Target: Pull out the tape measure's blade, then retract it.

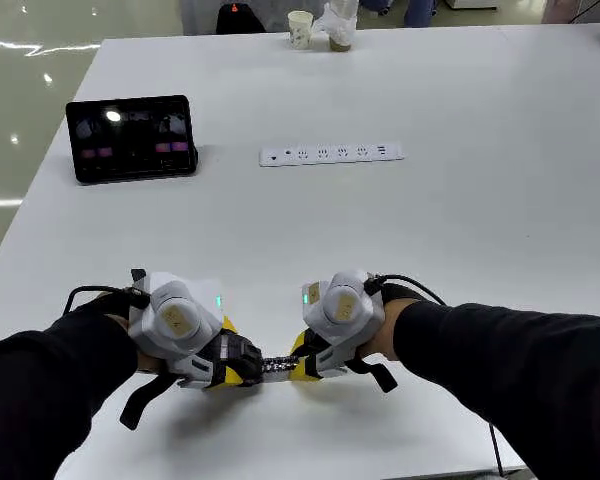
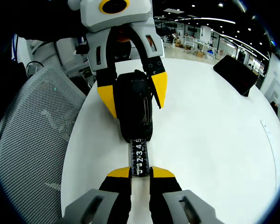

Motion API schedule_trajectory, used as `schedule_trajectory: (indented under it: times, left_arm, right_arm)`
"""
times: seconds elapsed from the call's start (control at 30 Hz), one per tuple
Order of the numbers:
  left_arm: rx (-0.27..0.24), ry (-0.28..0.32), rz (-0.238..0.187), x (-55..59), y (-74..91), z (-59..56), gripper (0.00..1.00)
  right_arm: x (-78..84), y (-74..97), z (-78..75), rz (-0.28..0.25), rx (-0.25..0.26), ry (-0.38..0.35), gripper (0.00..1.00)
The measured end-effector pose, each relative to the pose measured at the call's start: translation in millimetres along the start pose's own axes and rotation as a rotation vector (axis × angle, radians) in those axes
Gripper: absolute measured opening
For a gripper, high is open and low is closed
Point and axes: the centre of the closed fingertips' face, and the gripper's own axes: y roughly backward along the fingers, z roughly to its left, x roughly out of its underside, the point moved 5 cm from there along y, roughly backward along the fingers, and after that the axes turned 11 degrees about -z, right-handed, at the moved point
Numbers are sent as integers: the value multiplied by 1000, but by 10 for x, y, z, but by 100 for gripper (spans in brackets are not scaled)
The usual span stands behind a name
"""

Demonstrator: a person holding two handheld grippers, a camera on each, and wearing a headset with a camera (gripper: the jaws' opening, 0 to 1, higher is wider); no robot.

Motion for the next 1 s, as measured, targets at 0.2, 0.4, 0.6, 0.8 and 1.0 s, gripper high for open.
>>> schedule_trajectory:
  times: [0.2, 0.4, 0.6, 0.8, 1.0]
  left_arm:
    - [-1, 1, 0, 0, -5, 0, 30]
    - [-2, 1, 1, -3, -6, 0, 30]
    - [-5, 1, 2, -3, -11, 2, 30]
    - [-4, 1, 1, -1, -13, 7, 30]
    - [-5, 4, 1, -6, -12, 7, 30]
  right_arm:
    - [22, 20, -5, 6, 1, 5, 11]
    - [54, 45, -15, 6, 1, 2, 11]
    - [81, 74, -21, 8, 2, 1, 11]
    - [92, 91, -23, 12, 0, 8, 11]
    - [109, 127, -22, 17, 3, 6, 11]
